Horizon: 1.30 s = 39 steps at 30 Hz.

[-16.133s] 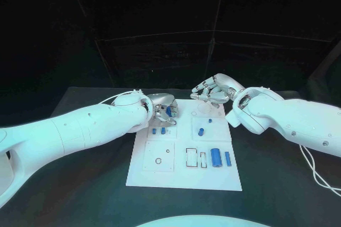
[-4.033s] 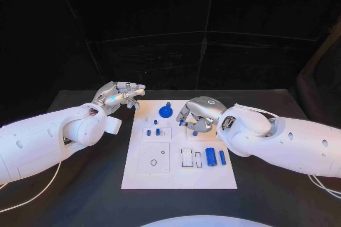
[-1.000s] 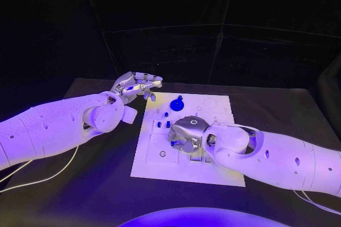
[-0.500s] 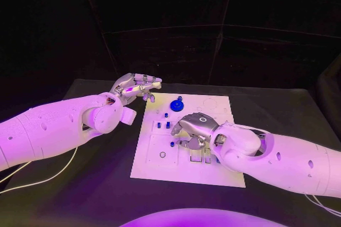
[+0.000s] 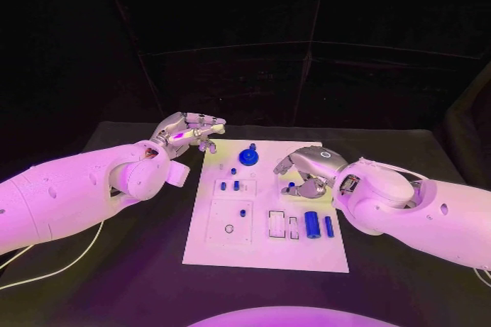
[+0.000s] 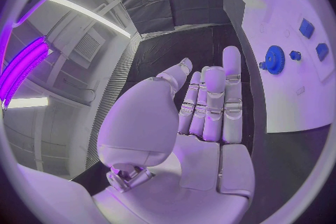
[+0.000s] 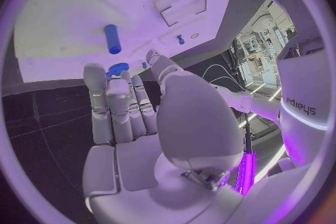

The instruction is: Assemble the parts on the task board

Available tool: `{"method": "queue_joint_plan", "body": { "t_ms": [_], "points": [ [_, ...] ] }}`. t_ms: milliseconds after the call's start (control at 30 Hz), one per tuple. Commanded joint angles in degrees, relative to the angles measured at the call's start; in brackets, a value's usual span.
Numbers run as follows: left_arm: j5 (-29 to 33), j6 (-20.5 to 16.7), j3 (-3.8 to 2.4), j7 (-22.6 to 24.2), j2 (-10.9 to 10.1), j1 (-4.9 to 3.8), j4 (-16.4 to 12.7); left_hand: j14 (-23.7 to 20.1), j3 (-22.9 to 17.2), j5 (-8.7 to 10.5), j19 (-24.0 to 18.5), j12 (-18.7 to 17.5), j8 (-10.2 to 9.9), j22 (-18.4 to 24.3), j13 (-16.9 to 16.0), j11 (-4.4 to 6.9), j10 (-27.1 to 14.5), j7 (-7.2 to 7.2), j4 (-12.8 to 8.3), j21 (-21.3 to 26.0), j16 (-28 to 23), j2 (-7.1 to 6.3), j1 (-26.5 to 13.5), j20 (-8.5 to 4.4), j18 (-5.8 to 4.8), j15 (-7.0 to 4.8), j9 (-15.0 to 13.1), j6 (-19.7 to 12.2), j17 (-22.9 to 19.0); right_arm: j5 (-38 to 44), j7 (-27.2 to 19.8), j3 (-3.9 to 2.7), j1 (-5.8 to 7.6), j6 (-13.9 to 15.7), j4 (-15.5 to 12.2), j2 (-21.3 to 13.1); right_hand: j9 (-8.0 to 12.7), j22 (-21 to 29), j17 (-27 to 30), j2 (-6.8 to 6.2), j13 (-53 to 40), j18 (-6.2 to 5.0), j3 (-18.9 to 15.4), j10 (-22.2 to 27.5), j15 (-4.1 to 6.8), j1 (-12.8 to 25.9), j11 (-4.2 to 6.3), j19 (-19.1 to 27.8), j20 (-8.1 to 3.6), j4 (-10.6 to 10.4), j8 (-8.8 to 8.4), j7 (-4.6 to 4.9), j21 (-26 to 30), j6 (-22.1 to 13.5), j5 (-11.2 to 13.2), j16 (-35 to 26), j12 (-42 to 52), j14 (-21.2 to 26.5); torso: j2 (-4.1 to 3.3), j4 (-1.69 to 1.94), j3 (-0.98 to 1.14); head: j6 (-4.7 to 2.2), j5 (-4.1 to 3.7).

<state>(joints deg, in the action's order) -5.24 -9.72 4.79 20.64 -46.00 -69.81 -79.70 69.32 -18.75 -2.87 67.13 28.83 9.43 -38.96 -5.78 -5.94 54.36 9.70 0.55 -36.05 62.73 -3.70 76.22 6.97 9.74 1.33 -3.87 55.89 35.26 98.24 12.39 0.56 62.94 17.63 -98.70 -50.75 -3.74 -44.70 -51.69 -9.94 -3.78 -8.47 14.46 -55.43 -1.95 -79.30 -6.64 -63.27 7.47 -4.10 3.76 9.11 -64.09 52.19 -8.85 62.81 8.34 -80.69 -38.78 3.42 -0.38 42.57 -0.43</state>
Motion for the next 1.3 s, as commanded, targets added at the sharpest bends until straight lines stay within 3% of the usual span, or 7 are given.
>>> {"method": "queue_joint_plan", "body": {
  "t_ms": [33,167,400,667,800,1000,1300],
  "points": [
    [0.2,0.7,-0.03,0.1,0.0,-0.08,0.0,-0.5,0.0,-0.09,-0.3,0.2,0.2,0.1,0.1,-0.07,-0.5,0.22,0.4,0.4,-0.1,0.43,0.0,0.16,0.75,0.03,0.0,-0.1,-0.1,-0.6,3.3,-0.03,0.48,-4.7,1.0,-0.4,0.0,3.5,3.8,1.18,-0.1,-1.0,-5.7,2.7,-0.39,-1.6,-0.62,1.9,0.48,-1.3,-0.04,1.01,2.8,-4.3,0.5,-2.6,1.0,1.4,-0.08,0.29,-0.06,-0.3,-0.53],
    [0.2,0.7,-0.03,0.1,0.0,-0.08,0.0,-0.5,0.0,-0.09,-0.3,0.2,0.2,0.1,0.1,-0.07,-0.5,0.22,0.4,0.4,-0.1,0.43,0.0,0.16,0.75,0.03,0.0,-0.1,-0.1,-0.4,3.7,-0.04,0.71,-6.5,1.6,-0.4,0.0,4.3,5.0,1.81,0.0,-1.1,-7.8,3.8,-0.44,-3.0,-0.74,2.0,0.51,-2.3,-0.23,0.84,3.5,-5.4,0.5,-3.2,1.6,1.5,-0.1,0.18,-0.05,-0.37,-0.56],
    [0.2,0.8,-0.02,0.0,0.1,-0.08,0.1,-0.5,0.0,-0.09,-0.3,0.2,0.2,0.1,0.1,-0.07,-0.5,0.22,0.4,0.4,-0.1,0.43,0.0,0.16,0.75,0.03,0.0,-0.1,-0.1,-0.2,3.5,-0.04,0.82,-9.0,2.1,-0.2,-0.4,4.1,5.1,3.49,-0.2,-1.05,-8.5,2.2,-0.03,-4.6,-0.19,1.2,0.16,-2.8,0.53,0.5,3.5,-1.4,0.6,-2.8,3.8,1.0,-0.1,0.16,-0.07,-0.37,-0.62],
    [0.2,0.8,-0.01,0.0,0.1,-0.08,0.2,-0.5,0.0,-0.09,-0.3,0.2,0.2,0.1,0.1,-0.07,-0.5,0.22,0.4,0.4,-0.1,0.43,0.0,0.16,0.75,0.03,0.0,-0.1,-0.1,-0.5,3.0,-0.02,0.84,-10.4,2.2,0.0,-0.6,-0.1,2.2,5.15,-0.1,-0.24,-8.8,-3.4,0.91,-4.9,0.88,-2.2,-0.75,-3.4,1.56,0.16,0.7,2.7,0.5,0.0,6.9,-1.1,-0.12,0.16,-0.02,-0.29,-0.57],
    [0.2,0.8,-0.01,0.0,0.2,-0.08,0.3,-0.5,0.0,-0.09,-0.3,0.2,0.2,0.1,0.1,-0.07,-0.5,0.22,0.4,0.4,-0.1,0.43,0.0,0.16,0.75,0.03,0.0,-0.1,-0.1,-0.7,2.5,-0.02,0.84,-9.9,2.1,0.2,-0.6,-3.0,-0.1,6.16,0.1,0.29,-7.8,-5.5,1.27,-5.7,1.27,-4.2,-1.09,-3.7,1.95,-0.11,-1.3,4.4,0.8,1.9,7.0,-2.2,-0.09,0.12,0.01,-0.21,-0.6],
    [0.2,0.9,0.0,0.0,0.3,-0.08,0.4,-0.5,0.0,-0.09,-0.3,0.2,0.2,0.1,0.1,-0.07,-0.5,0.22,0.4,0.4,-0.1,0.43,0.0,0.16,0.75,0.03,0.0,-0.1,-0.1,-0.8,1.9,-0.02,0.84,-9.2,2.2,0.5,-0.6,-8.2,-2.8,8.02,0.1,1.26,-3.9,-9.2,1.93,-8.0,1.99,-7.4,-1.5,-3.8,2.47,-0.41,-4.8,7.3,3.6,4.2,6.0,-3.6,-0.11,0.11,0.03,-0.22,-0.7],
    [0.2,0.9,0.0,0.0,0.4,-0.07,0.6,-0.6,0.0,-0.09,-0.3,0.3,0.3,0.2,0.1,-0.08,-0.5,0.22,0.5,0.5,-0.3,0.46,0.0,0.18,0.74,0.05,0.0,-0.1,-0.2,-0.9,2.0,-0.02,0.83,-9.1,2.9,1.1,-0.4,-9.8,-3.0,7.63,0.1,1.53,-0.9,-11.2,2.19,-8.2,2.35,-8.2,-1.54,-4.1,2.28,-0.68,-6.1,8.7,4.7,4.3,4.4,-3.8,-0.14,0.14,0.04,-0.08,-0.87]
  ]
}}
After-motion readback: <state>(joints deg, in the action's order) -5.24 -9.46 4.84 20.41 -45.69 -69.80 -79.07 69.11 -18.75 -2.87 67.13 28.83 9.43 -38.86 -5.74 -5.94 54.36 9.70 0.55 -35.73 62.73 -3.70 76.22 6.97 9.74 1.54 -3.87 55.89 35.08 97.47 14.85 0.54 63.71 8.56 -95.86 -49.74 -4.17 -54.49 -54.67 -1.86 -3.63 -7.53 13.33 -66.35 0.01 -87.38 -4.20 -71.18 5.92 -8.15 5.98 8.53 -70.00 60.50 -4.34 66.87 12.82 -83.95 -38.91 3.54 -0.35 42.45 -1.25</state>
